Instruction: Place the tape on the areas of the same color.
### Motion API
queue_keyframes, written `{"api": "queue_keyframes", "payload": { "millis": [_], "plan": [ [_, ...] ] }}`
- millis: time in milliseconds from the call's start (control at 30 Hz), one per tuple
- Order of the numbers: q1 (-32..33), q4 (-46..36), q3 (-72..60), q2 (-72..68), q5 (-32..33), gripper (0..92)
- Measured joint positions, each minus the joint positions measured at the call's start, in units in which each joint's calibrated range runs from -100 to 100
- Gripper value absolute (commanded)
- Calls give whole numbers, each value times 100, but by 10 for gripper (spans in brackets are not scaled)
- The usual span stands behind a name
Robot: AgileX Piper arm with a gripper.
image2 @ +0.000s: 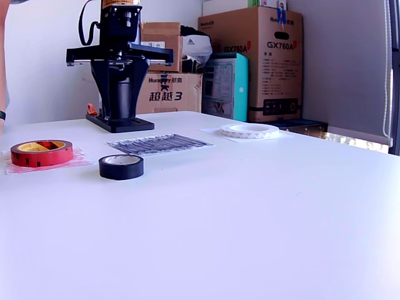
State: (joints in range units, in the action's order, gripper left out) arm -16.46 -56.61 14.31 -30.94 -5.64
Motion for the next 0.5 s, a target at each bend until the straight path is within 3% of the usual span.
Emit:
{"api": "queue_keyframes", "payload": {
  "millis": [500],
  "plan": [
    [90, -9, -435, -599, 443, 396]
  ]
}}
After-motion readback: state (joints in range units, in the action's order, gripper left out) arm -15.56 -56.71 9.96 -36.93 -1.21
